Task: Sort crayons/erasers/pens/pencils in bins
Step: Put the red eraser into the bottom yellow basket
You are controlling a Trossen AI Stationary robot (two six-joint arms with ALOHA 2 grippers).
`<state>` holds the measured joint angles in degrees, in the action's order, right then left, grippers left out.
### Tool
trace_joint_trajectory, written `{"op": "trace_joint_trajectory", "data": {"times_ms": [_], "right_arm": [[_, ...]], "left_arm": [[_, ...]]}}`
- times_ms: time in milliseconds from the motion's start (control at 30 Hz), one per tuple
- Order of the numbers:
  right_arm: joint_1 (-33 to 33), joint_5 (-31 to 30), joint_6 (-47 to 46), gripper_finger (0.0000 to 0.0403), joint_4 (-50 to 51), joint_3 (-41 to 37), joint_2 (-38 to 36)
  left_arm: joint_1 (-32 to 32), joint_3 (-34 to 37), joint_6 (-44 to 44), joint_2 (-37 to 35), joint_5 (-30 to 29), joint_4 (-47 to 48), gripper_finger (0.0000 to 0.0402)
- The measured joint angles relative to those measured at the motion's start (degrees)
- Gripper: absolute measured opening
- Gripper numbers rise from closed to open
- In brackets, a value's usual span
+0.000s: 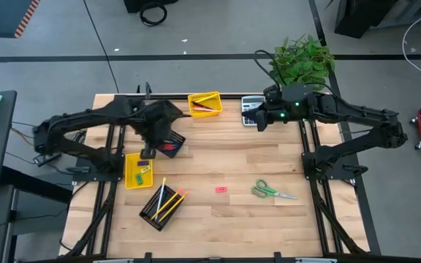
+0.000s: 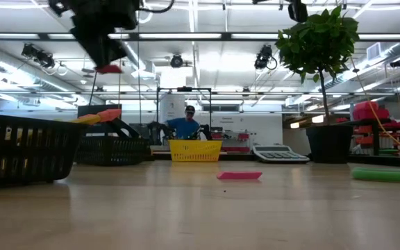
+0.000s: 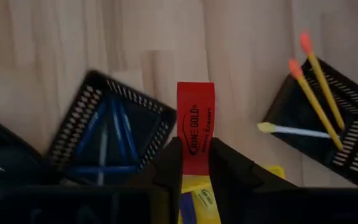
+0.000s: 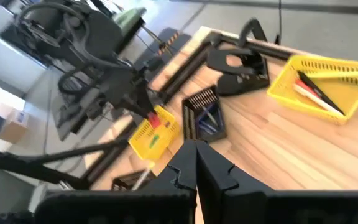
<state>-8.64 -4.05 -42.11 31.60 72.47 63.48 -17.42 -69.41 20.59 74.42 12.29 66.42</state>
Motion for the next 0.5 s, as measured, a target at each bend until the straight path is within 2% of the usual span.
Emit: {"op": "trace_joint_trajectory", "data": {"times_ms": [200,500], "right_arm": [[0.15,-0.09,-0.93,0.0008,2.75,0.02,2.27],[0.20,0.12,-5.90,0.0008,2.56,0.02,9.79]], "left_arm": [[-0.73,12.69,-4.87,-11.65,-0.07,-1.74,0.0079],[-0.77,22.01,-11.33,-23.89,0.07,6.17,0.0086]]}}
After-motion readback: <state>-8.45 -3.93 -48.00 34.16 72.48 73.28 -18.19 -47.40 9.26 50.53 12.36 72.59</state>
